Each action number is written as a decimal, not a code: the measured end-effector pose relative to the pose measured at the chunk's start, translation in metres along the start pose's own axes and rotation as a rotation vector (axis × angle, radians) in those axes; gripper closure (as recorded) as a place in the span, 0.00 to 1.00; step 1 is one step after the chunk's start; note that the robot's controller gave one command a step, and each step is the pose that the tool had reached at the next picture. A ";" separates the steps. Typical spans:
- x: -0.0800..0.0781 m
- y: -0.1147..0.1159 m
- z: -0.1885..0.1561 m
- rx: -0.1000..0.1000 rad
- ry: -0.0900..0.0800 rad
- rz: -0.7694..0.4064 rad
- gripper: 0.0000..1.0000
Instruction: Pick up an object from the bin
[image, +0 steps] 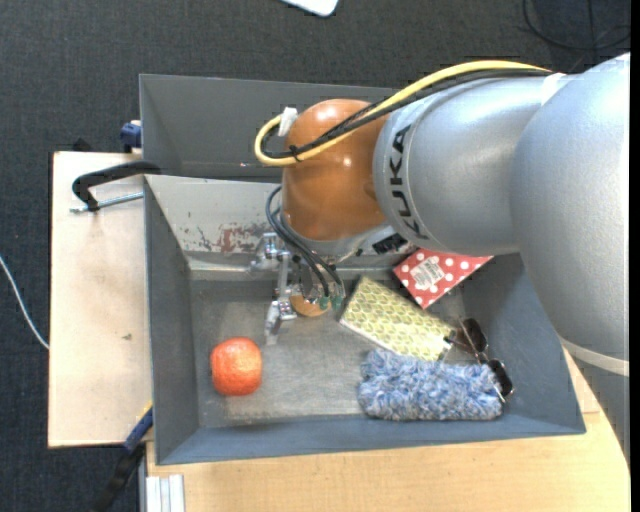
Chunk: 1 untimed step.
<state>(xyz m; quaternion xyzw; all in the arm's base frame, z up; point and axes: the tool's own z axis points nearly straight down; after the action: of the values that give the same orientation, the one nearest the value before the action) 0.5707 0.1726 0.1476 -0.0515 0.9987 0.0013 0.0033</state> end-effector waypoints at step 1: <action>0.015 0.019 0.041 0.001 0.001 -0.096 0.00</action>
Offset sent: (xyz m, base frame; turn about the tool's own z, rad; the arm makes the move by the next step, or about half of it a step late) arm -0.0463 0.0465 -0.0733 -0.1526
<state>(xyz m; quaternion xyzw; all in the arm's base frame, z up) 0.5537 0.1901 0.1068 -0.0993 0.9950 0.0009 0.0029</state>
